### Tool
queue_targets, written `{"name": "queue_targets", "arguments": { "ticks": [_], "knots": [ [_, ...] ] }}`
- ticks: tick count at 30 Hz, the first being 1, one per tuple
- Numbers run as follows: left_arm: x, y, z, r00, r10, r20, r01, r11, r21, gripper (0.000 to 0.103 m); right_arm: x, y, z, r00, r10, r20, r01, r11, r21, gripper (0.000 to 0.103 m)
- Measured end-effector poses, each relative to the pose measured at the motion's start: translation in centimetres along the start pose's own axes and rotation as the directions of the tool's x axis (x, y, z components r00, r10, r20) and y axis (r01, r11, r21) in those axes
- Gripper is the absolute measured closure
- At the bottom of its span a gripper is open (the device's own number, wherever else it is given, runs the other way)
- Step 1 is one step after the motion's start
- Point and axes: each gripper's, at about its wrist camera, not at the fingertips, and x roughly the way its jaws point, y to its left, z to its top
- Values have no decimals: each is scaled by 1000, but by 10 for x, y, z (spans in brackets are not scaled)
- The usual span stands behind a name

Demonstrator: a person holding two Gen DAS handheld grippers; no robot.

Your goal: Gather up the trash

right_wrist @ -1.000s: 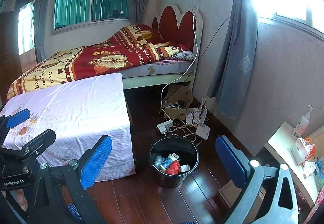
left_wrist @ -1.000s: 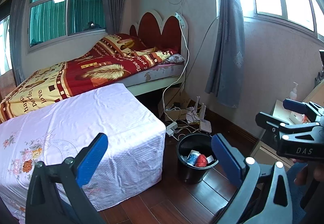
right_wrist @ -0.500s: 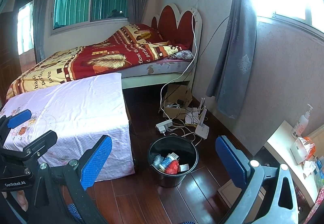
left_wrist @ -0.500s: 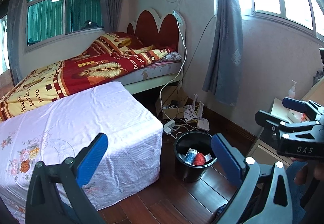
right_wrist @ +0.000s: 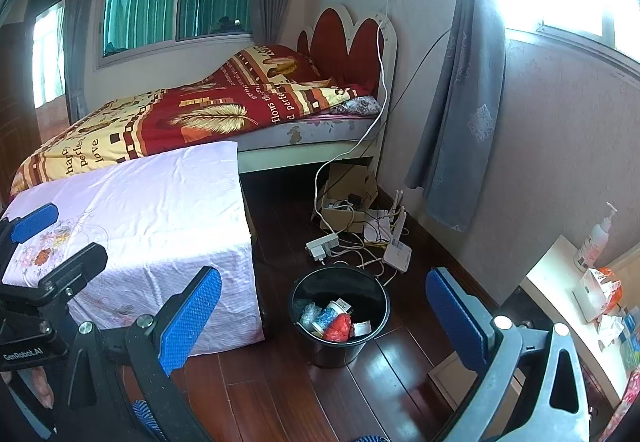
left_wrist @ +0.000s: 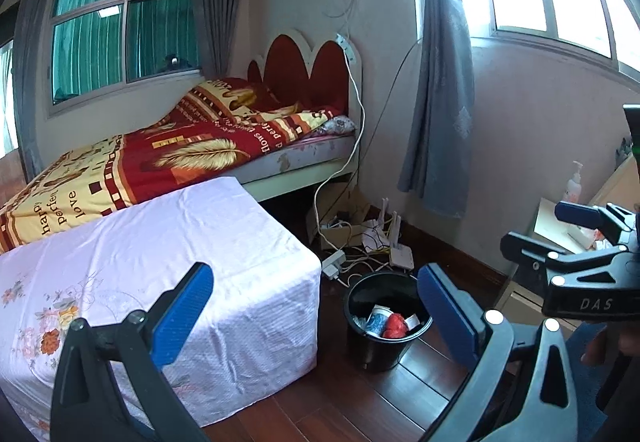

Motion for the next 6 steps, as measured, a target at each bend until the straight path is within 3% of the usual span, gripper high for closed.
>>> {"name": "queue_targets", "arguments": {
  "ticks": [6],
  "knots": [
    [2,1,0,999,-37,-6,37,999,-17,1,1,0,-1,1000,3,-2,-3,1000,1,0]
  ]
}}
